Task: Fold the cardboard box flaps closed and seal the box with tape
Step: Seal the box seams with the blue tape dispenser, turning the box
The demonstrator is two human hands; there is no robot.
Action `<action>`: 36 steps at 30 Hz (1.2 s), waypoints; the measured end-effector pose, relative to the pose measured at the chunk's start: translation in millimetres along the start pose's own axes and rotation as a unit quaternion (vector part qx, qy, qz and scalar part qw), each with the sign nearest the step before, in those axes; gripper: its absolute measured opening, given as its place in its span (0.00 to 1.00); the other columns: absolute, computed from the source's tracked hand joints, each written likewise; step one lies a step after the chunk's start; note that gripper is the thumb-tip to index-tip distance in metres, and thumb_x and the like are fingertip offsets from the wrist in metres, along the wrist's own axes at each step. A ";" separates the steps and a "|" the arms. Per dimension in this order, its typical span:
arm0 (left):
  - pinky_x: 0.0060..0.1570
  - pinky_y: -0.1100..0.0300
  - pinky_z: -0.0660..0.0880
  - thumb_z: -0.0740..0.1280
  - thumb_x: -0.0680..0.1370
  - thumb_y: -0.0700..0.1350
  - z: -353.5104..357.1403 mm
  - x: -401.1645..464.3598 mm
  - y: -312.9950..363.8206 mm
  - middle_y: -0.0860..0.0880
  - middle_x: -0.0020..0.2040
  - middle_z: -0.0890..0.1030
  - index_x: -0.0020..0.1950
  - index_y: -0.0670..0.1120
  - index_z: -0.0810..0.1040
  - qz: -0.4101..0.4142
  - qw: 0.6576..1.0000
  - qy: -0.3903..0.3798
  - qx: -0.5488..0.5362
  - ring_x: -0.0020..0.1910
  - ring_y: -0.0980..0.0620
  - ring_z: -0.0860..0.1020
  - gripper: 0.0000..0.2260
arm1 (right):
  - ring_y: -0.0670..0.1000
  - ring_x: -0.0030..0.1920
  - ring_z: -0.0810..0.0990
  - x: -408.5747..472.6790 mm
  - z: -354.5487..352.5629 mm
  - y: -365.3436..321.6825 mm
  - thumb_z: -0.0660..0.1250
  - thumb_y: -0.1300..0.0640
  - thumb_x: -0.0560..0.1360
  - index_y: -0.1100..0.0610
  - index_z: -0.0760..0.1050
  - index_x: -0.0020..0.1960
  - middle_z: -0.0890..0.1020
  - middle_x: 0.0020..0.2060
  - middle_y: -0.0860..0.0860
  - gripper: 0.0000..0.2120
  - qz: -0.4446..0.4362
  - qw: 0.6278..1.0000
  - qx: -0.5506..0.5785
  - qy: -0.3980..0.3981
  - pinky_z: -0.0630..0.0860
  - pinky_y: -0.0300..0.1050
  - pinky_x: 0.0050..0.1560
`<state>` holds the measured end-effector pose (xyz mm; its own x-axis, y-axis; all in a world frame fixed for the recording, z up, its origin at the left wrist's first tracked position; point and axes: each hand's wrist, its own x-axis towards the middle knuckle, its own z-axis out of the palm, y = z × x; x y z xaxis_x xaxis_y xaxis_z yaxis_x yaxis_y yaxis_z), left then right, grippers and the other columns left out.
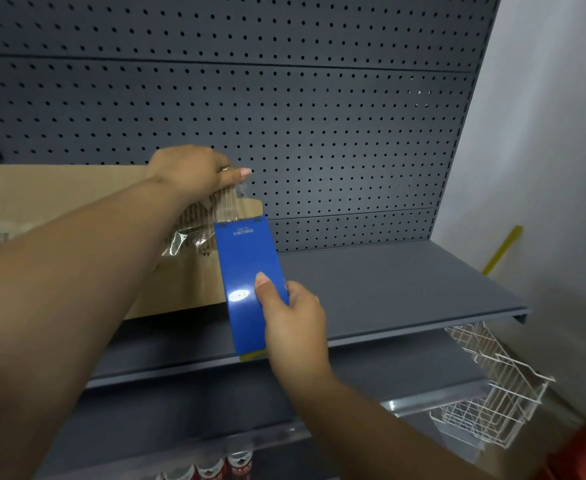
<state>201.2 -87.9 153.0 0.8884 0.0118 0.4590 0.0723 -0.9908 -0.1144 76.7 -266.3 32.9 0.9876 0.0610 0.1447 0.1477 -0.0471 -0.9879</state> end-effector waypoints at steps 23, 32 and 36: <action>0.57 0.54 0.62 0.70 0.73 0.45 1.5 -34.8 -17.9 0.43 0.47 0.73 0.46 0.40 0.79 0.116 0.975 0.159 -0.102 0.52 0.42 0.71 0.09 | 0.48 0.28 0.63 -4.2 8.9 7.1 0.63 0.47 0.76 0.54 0.60 0.30 0.65 0.26 0.47 0.21 0.072 0.997 -0.006 -0.032 0.61 0.42 0.31; 0.65 0.43 0.62 0.66 0.75 0.45 2.2 -52.5 -21.2 0.39 0.57 0.80 0.47 0.39 0.81 0.214 0.960 0.166 0.070 0.56 0.37 0.77 0.10 | 0.48 0.28 0.65 -9.8 9.0 9.4 0.63 0.48 0.76 0.53 0.60 0.29 0.66 0.26 0.47 0.21 0.082 0.996 0.007 -0.041 0.62 0.41 0.30; 0.71 0.44 0.48 0.58 0.80 0.47 11.5 -67.3 -28.8 0.48 0.71 0.69 0.67 0.46 0.73 0.158 0.978 0.120 0.058 0.71 0.43 0.65 0.17 | 0.44 0.24 0.63 -11.9 10.0 5.1 0.63 0.48 0.77 0.52 0.59 0.29 0.65 0.25 0.46 0.21 0.069 0.997 0.006 -0.044 0.59 0.35 0.23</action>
<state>144.5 -58.6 115.2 0.7441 -0.3384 0.5761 -0.1262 -0.9179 -0.3762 65.2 -257.3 25.5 0.9898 0.1427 0.0019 0.0089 -0.0485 -0.9988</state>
